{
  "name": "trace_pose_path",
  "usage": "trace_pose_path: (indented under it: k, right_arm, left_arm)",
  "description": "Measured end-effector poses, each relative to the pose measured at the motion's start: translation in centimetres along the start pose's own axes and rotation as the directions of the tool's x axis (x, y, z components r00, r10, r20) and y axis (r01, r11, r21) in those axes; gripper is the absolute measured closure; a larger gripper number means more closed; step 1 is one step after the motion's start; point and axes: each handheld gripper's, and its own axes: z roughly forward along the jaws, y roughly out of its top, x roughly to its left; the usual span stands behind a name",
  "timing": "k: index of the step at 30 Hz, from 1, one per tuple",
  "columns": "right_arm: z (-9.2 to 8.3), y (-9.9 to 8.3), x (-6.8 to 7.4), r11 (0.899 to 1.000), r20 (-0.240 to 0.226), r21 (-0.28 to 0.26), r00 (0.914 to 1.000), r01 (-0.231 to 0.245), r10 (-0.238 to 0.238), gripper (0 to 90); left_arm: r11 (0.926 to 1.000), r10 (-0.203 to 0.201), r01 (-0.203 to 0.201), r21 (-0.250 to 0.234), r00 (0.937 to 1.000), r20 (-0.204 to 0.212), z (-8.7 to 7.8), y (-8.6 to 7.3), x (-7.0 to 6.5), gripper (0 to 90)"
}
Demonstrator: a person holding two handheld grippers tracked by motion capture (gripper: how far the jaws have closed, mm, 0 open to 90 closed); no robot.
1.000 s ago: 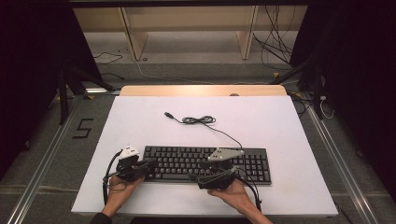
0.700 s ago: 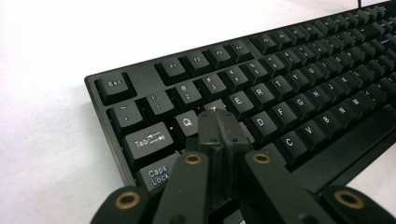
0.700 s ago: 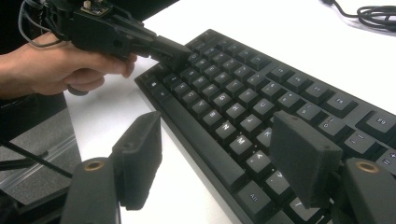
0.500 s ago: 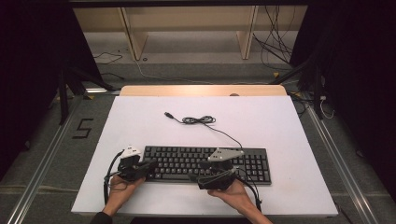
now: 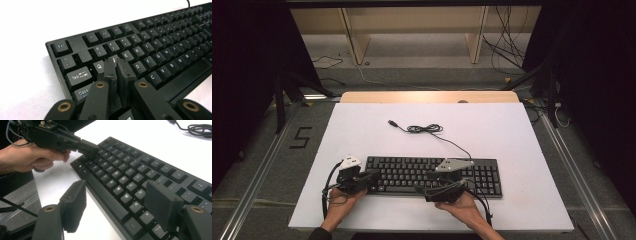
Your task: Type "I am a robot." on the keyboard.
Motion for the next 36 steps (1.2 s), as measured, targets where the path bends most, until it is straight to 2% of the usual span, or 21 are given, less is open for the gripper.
trace_pose_path:
  k: [6,18,27,36]
  right_arm:
    - [0.1,0.0,0.0,1.000,0.003,0.002,1.0000,-0.002,0.002,34.1]
    - [0.3,0.1,-0.4,1.000,0.011,0.002,0.9999,-0.003,0.003,34.7]
    - [0.8,0.2,-0.7,1.000,0.030,0.013,0.9995,-0.007,0.007,48.8]
    - [1.2,0.2,-1.2,1.000,0.049,0.026,0.9988,-0.007,0.005,68.0]
  left_arm:
    - [0.9997,-0.011,0.011,-0.022,0.9999,0.007,-0.4,0.1,0.0,81.5]
    - [0.9971,-0.015,0.019,-0.073,0.9982,0.059,-1.3,0.2,-0.4,62.0]
    - [0.9943,-0.007,0.016,-0.106,0.9959,0.091,-2.0,0.0,-0.9,46.9]
    - [0.9899,0.006,0.011,-0.141,0.9933,0.116,-2.5,-0.2,-1.6,40.4]
